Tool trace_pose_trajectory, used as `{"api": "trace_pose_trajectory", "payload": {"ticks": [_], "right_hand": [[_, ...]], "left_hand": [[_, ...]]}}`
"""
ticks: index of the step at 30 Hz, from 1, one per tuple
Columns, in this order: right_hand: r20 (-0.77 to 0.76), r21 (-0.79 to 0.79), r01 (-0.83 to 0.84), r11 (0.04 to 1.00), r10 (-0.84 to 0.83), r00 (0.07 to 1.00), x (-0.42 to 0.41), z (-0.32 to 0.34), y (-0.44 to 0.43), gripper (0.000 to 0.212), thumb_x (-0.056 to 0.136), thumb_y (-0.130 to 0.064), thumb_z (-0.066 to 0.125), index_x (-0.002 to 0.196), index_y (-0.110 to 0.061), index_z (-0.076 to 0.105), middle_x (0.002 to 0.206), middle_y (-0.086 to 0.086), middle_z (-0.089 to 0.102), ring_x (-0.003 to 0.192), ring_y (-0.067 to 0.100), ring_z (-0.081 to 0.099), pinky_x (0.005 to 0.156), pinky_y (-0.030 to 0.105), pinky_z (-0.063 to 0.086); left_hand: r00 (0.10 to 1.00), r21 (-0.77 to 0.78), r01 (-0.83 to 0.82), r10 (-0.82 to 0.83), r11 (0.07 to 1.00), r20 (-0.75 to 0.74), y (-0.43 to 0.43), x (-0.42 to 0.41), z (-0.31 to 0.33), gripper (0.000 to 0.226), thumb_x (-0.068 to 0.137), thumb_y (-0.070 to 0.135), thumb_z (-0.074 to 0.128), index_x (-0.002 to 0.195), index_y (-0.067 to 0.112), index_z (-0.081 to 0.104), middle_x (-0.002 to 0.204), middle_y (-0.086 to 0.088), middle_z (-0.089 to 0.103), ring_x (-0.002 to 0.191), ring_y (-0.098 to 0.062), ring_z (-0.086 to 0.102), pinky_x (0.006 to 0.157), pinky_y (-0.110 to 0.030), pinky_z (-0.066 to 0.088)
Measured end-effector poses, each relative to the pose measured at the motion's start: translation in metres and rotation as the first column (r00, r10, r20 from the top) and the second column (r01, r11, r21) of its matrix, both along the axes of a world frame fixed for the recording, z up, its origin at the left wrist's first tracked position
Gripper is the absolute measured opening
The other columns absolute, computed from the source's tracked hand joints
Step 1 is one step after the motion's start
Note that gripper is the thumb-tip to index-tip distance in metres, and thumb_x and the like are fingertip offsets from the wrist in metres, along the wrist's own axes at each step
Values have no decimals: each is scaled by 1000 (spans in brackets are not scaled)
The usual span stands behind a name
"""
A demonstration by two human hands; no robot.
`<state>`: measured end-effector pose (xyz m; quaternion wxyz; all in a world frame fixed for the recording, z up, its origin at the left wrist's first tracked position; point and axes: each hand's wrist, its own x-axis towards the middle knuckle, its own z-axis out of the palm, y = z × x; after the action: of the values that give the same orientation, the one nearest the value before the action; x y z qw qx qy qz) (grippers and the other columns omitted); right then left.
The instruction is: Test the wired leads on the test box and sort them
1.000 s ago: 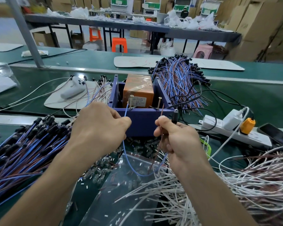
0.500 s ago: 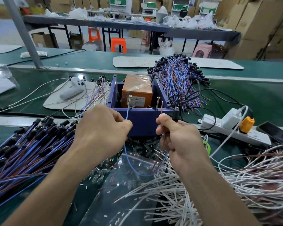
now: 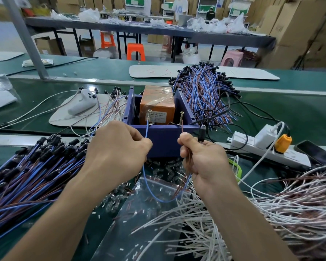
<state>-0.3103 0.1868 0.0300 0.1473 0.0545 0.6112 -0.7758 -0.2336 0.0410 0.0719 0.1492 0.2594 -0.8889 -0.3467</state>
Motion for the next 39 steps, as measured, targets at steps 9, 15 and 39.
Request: {"api": "trace_pose_trajectory", "payload": {"ticks": [9, 15, 39], "right_hand": [[19, -51, 42, 998, -41, 999, 0, 4, 2, 11, 92, -11, 72, 89, -2, 67, 47, -1, 52, 38, 8, 36, 37, 19, 29], [1, -146, 92, 985, -93, 996, 8, 12, 3, 15, 92, -7, 69, 77, -2, 67, 46, 0, 46, 38, 10, 32, 37, 21, 26], [-28, -527, 69, 847, -99, 995, 30, 50, 48, 48, 103, -28, 53, 61, -11, 70, 56, 6, 53, 40, 13, 34, 45, 23, 36]], "left_hand": [[1000, -9, -8, 8, 1000, 8, -1, 1, 2, 27, 82, 34, 71, 57, 43, 73, 44, 11, 62, 50, -13, 62, 59, -27, 48], [990, -275, -115, 131, 955, 41, -3, 5, 11, 29, 78, 48, 69, 55, 30, 72, 54, 9, 63, 60, -14, 58, 52, -24, 33], [766, 235, 641, -630, 731, -130, 56, 16, -1, 26, 98, 27, 67, 121, 39, 65, 77, 8, 75, 66, -11, 62, 67, -33, 50]]}}
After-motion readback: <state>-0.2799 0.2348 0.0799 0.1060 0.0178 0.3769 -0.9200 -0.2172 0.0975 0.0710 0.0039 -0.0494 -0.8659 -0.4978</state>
